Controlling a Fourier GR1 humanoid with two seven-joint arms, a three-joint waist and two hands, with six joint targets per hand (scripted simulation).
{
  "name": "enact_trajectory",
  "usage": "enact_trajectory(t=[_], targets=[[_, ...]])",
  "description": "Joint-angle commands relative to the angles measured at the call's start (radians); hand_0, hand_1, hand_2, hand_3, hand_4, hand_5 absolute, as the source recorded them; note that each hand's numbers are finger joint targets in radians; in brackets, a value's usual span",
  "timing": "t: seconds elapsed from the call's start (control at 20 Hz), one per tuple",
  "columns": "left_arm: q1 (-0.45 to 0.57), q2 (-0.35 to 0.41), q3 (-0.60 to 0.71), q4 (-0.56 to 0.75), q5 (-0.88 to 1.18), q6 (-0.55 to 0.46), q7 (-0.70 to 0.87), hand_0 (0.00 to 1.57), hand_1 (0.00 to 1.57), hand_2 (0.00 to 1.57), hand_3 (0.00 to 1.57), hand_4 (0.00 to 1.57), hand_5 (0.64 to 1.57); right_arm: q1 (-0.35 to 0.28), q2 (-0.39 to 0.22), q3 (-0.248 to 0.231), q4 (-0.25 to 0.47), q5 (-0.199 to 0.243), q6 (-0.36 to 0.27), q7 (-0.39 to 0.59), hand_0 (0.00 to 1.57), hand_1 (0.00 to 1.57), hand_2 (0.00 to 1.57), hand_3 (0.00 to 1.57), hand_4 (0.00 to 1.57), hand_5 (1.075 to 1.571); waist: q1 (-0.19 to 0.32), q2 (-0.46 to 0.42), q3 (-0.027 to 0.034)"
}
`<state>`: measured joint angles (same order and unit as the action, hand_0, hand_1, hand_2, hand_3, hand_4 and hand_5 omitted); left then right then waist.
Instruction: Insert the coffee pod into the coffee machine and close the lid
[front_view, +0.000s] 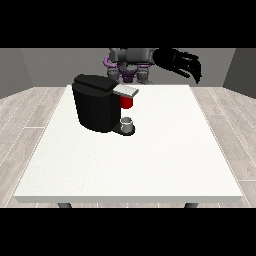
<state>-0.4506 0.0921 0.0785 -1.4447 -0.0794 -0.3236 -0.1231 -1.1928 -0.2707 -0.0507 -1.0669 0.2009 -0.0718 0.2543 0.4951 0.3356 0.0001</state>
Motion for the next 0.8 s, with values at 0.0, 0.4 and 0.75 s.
enact_trajectory(t=[0.0, 0.4, 0.75], targets=[[-0.006, -0.003, -0.012, -0.024, 0.014, -0.014, 0.047, 0.00, 0.00, 0.00, 0.00, 0.20, 1.571, -0.030, 0.044, -0.010, 0.079, 0.004, -0.034, -0.031, 0.00, 0.00, 0.00, 0.00, 0.00, 1.571, 0.030, 0.013, -0.0004], [-0.019, -0.012, -0.012, -0.044, 0.033, -0.008, 0.097, 0.00, 0.00, 0.00, 0.00, 0.35, 1.571, -0.085, 0.042, -0.039, 0.168, -0.033, 0.029, -0.113, 0.00, 0.00, 0.00, 0.00, 0.00, 1.571, -0.016, -0.002, -0.0001], [0.096, -0.044, -0.025, -0.023, -0.004, 0.039, 0.055, 0.00, 0.00, 0.00, 0.00, 0.25, 1.571, 0.029, 0.200, 0.034, 0.119, -0.035, 0.012, -0.253, 0.00, 0.00, 0.00, 0.00, 0.17, 1.571, -0.116, -0.107, 0.0001]])
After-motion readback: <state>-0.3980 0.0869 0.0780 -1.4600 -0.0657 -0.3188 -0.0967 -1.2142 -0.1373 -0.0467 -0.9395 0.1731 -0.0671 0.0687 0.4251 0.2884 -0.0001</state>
